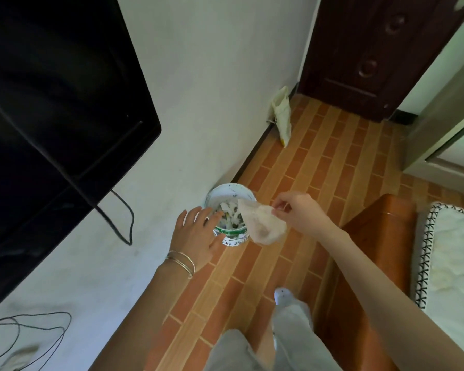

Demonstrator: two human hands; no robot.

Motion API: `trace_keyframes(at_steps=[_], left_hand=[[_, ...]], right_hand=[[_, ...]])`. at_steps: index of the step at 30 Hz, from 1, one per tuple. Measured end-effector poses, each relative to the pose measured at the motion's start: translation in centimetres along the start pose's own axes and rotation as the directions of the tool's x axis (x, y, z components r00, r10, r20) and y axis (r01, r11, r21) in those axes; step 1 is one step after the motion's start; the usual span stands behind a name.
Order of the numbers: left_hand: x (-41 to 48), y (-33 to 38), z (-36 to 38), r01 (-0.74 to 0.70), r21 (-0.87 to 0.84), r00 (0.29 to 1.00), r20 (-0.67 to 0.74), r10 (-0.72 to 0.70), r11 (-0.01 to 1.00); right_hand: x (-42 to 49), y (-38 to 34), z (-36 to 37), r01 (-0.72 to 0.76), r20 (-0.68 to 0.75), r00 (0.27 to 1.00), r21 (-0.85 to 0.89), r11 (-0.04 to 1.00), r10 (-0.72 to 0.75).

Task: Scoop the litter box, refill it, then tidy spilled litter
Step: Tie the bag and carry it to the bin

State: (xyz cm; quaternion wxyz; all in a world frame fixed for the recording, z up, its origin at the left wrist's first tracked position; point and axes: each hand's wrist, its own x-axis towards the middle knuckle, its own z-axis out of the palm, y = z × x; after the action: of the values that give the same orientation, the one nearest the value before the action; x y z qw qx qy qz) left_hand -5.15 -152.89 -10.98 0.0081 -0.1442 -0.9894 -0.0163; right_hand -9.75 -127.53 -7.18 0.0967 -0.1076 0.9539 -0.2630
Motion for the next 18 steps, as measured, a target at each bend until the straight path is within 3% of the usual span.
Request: trace_keyframes(at_steps=[7,10,18], left_hand=[[7.3,1.5,3.1,0.167,-0.025,0.984,0.071,-0.165,0.986],[10.6,2.4,3.6,0.259,-0.010,0.951,0.175,-0.253,0.966],[16.2,1.7,5.7,0.380,-0.012,0.909,0.193,-0.370,0.925]], right_hand=[[10.5,4.5,-0.9,0.105,0.149,0.984,-0.023,0.994,-0.100],[15.4,5.4,-1.4,0.134,0.213,0.969,-0.031,0.990,-0.125],[24.6,7.3,0.6,0.251,0.294,0.926,-0.009,0.968,-0.238]])
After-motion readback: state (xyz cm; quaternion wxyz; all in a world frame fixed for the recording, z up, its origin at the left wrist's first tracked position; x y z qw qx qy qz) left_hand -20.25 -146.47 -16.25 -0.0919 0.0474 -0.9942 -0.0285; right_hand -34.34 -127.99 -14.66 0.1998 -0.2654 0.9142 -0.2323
